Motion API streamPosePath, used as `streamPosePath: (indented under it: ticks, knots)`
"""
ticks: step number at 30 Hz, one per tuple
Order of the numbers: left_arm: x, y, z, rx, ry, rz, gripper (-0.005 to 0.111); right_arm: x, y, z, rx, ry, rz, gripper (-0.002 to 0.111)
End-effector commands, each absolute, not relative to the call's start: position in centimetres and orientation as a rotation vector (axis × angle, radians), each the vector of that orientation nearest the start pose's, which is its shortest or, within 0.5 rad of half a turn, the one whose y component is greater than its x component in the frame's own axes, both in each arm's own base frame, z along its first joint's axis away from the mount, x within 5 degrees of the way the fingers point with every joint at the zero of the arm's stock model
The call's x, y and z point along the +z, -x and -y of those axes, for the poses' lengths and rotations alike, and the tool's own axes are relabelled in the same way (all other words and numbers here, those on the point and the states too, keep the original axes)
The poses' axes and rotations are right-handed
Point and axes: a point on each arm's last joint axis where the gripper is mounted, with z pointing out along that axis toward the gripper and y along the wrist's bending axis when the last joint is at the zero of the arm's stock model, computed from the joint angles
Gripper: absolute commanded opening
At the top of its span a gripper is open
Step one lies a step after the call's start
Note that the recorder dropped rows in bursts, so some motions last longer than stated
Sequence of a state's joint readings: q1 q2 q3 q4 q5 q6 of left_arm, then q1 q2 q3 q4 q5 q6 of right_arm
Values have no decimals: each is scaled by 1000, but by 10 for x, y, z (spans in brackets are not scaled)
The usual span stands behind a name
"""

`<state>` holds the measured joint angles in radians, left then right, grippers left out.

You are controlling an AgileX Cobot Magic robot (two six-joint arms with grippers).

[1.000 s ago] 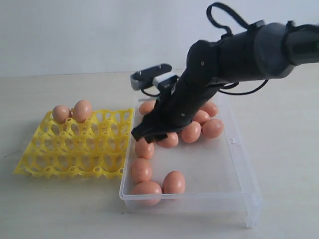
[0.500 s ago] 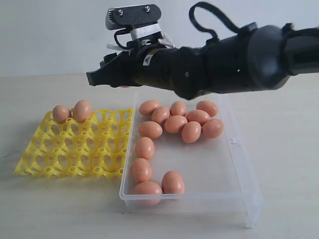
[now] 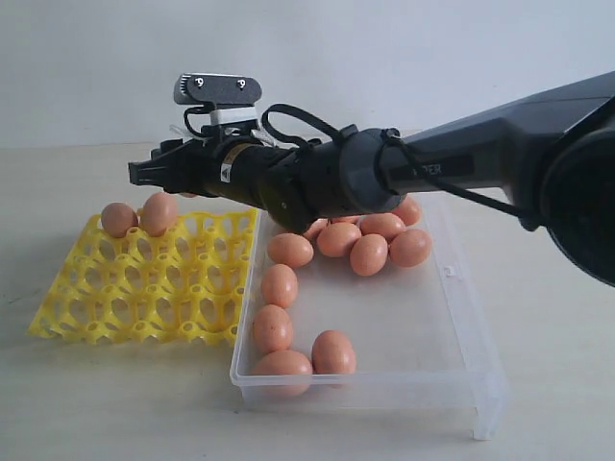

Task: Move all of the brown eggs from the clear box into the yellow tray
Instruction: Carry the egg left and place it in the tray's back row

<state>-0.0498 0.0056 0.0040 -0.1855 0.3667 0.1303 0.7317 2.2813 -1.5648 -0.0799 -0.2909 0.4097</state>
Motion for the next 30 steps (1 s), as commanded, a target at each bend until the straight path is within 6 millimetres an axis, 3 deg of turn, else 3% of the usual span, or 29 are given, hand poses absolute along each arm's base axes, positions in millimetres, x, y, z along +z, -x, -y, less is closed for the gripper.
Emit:
streamPosePath:
  ticks: [1,11,30]
  knots:
    - [182,-53,8,-123,-52,-1835,0,145,-385,-349,733,411,-1941,0]
    - [182,-53,8,-121,-54,-1835,0,125,-387,-351,742,385,-1984,0]
    - [182,-53,8,-121,-54,-1835,0,118,-387,-351,735,393,-1991,0]
